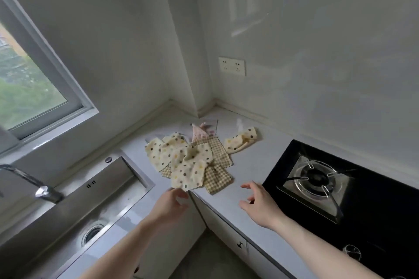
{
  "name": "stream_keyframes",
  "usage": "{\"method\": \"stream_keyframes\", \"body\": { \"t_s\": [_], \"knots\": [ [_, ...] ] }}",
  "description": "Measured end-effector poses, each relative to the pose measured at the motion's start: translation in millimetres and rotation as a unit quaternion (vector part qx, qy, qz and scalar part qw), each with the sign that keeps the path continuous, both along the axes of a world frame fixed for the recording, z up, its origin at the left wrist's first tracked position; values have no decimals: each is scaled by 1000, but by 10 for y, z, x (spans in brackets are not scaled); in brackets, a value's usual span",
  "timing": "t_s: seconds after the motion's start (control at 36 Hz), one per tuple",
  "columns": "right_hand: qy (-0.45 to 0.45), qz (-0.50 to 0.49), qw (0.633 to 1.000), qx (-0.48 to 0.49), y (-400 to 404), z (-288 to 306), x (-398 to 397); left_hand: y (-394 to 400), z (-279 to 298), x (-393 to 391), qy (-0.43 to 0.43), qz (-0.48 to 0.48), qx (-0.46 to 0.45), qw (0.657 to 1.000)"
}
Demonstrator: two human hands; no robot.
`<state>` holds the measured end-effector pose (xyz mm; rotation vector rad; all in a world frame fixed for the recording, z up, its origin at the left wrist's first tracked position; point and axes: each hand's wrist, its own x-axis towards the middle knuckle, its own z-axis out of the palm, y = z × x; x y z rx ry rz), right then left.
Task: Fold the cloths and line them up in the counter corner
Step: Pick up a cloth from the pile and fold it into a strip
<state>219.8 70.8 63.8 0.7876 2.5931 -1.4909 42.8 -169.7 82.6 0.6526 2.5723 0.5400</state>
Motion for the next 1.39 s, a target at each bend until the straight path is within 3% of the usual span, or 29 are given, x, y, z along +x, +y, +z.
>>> {"method": "stream_keyframes", "body": {
  "t_s": [0.33, 0.58, 0.83, 1.03, 1.39],
  "knots": [
    [-52, -131, 988, 63, -169, -561, -712, 89, -928, -1819, 13, -184, -71, 980],
    [-65, -123, 985, 107, -341, -985, -1405, -98, -1673, -2279, 68, -307, -46, 948],
    [-42, -76, 980, 176, -432, -1827, -1602, -109, -2321, -2294, 154, -245, 167, 943],
    [6, -75, 936, 345, -632, -2367, -1510, -143, -2539, -2284, 213, -246, 182, 928],
    [-27, -100, 918, 382, -691, -2393, -1532, -129, -2784, -2418, 265, -261, 229, 899]
  ]
}}
